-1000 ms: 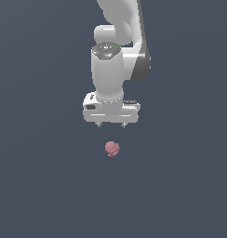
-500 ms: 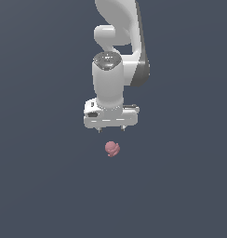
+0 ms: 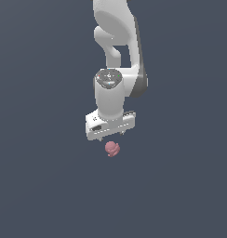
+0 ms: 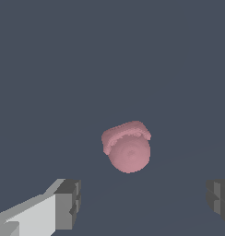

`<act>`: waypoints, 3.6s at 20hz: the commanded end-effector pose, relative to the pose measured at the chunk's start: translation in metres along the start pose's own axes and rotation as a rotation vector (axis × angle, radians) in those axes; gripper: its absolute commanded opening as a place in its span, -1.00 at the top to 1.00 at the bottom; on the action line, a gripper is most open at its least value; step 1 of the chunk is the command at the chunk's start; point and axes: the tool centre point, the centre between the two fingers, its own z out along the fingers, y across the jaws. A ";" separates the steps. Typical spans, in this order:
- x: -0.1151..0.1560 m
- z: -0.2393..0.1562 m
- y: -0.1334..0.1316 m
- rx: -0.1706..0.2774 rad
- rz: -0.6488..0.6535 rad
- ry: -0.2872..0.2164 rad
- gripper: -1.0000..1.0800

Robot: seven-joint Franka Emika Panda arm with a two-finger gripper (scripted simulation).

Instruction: Pick up the object and move it to a goal position.

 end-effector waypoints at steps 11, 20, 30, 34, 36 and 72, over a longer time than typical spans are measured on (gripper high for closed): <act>0.006 0.043 0.002 0.006 -0.285 -0.027 -0.92; 0.006 0.052 0.003 0.009 -0.345 -0.031 -0.92; 0.004 0.083 0.002 0.009 -0.344 -0.031 -0.92; 0.004 0.099 0.002 0.009 -0.345 -0.031 -0.92; 0.004 0.102 0.002 0.009 -0.345 -0.031 -0.92; -0.061 0.095 -0.035 0.009 -0.345 -0.031 1.00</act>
